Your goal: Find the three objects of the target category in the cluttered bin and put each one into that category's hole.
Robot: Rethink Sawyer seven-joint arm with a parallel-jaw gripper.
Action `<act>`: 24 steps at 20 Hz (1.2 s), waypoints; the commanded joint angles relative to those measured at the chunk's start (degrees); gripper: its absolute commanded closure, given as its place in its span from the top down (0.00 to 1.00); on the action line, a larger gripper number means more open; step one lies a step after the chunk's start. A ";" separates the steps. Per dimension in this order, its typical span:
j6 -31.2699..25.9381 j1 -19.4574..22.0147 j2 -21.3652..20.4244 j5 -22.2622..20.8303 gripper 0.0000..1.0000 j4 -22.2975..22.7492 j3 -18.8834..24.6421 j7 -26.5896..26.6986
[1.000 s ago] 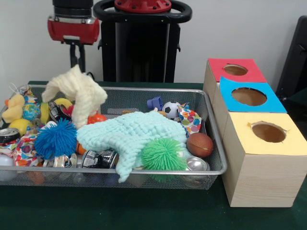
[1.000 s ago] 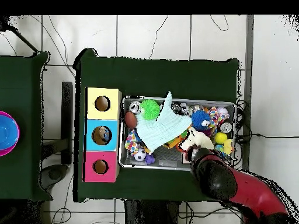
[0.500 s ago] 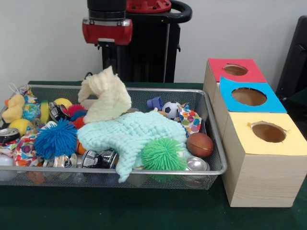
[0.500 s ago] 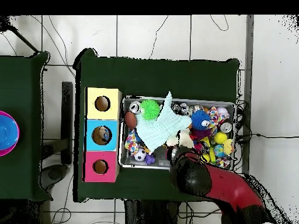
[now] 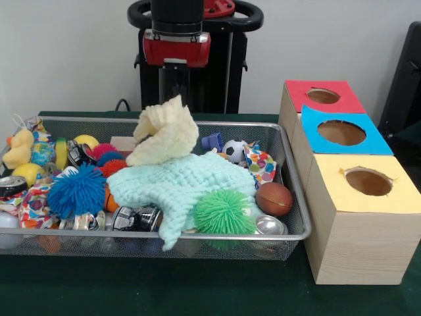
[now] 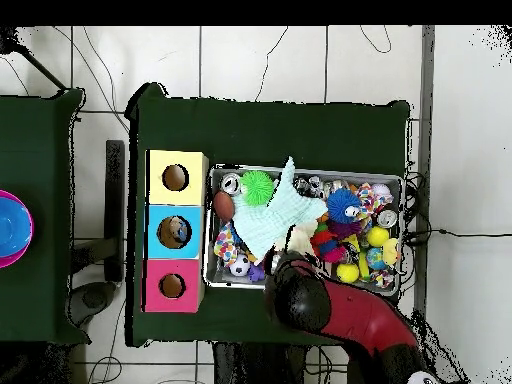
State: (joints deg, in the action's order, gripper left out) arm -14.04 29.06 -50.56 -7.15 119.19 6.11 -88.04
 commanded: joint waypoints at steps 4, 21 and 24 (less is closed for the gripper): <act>2.95 2.77 2.12 3.82 1.00 0.39 0.25 -12.17; 1.96 16.84 4.04 -1.14 1.00 1.19 4.76 -4.48; 1.16 17.39 4.65 -1.76 1.00 0.21 4.31 -3.71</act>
State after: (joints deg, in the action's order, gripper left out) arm -13.10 45.04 -49.26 -6.14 119.31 6.01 -88.04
